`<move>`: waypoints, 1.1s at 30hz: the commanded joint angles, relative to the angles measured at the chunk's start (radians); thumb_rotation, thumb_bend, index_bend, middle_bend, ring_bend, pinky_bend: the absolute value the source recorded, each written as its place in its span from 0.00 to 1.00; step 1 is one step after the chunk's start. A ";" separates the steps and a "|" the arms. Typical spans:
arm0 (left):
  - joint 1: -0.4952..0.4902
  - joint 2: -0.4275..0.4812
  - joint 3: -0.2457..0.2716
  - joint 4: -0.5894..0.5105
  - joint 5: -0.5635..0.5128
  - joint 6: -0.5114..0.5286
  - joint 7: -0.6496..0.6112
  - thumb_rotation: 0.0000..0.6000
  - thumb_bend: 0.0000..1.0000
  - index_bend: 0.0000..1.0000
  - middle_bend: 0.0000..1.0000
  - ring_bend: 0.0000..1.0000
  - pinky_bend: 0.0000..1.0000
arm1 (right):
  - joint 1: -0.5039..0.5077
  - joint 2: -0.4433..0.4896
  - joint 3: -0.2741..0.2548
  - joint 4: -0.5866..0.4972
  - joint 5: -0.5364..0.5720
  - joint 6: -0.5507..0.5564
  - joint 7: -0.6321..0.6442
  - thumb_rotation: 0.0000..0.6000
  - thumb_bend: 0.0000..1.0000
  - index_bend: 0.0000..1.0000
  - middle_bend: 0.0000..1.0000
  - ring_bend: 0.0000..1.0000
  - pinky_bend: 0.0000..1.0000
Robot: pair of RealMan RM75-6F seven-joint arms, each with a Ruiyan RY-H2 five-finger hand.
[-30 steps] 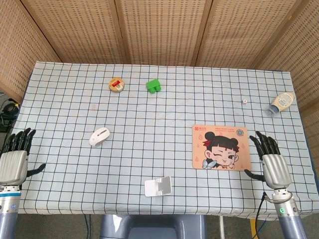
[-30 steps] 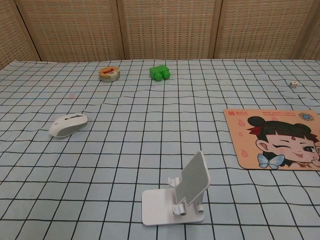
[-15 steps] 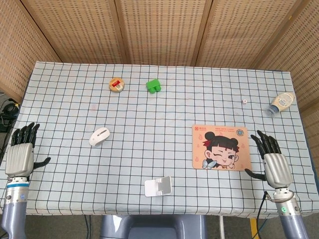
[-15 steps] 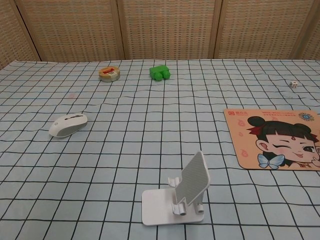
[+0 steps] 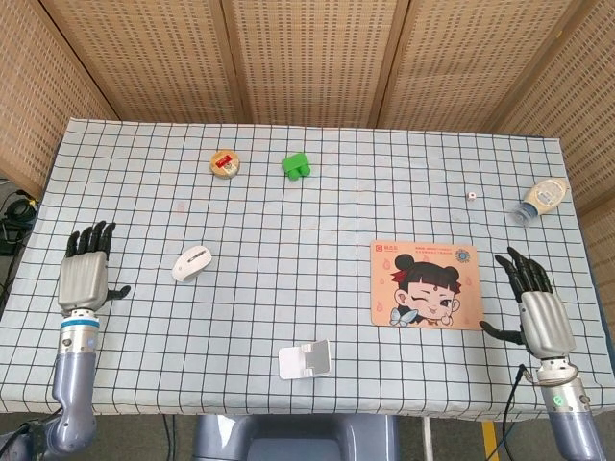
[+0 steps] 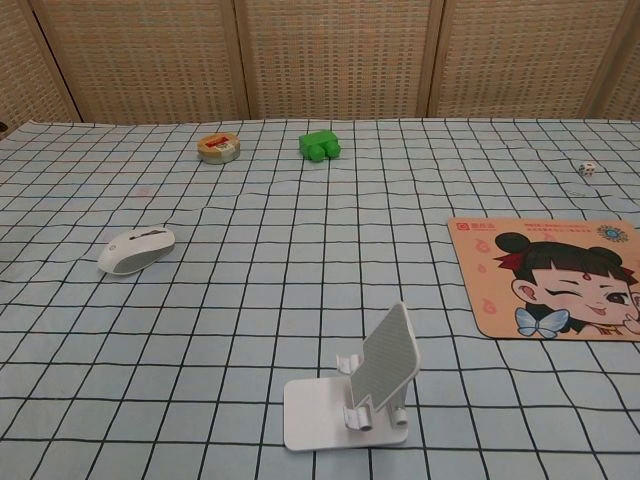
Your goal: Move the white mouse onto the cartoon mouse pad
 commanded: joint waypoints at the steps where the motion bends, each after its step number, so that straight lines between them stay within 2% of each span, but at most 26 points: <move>1: -0.051 -0.048 -0.022 0.048 -0.063 -0.030 0.052 1.00 0.07 0.02 0.00 0.00 0.00 | 0.002 0.003 0.001 0.002 0.001 -0.004 0.010 1.00 0.12 0.11 0.00 0.00 0.00; 5: -0.137 -0.128 -0.045 0.153 -0.140 -0.066 0.136 1.00 0.08 0.03 0.00 0.00 0.00 | 0.005 0.007 0.002 0.006 0.003 -0.013 0.032 1.00 0.12 0.11 0.00 0.00 0.00; 11: -0.204 -0.196 -0.059 0.222 -0.204 -0.067 0.189 1.00 0.10 0.11 0.00 0.00 0.00 | 0.011 0.007 0.003 0.016 0.008 -0.027 0.051 1.00 0.12 0.11 0.00 0.00 0.00; 19: -0.253 -0.275 -0.067 0.249 -0.263 -0.035 0.218 1.00 0.10 0.13 0.00 0.00 0.01 | 0.014 0.013 0.009 0.026 0.019 -0.037 0.089 1.00 0.12 0.11 0.00 0.00 0.00; 27: -0.290 -0.344 -0.068 0.320 -0.301 -0.011 0.249 1.00 0.10 0.21 0.00 0.00 0.05 | 0.012 0.023 0.010 0.026 0.011 -0.032 0.122 1.00 0.12 0.11 0.00 0.00 0.00; 33: -0.307 -0.385 -0.065 0.364 -0.315 -0.012 0.254 1.00 0.10 0.23 0.01 0.00 0.06 | 0.014 0.025 0.007 0.026 0.004 -0.034 0.135 1.00 0.12 0.11 0.00 0.00 0.00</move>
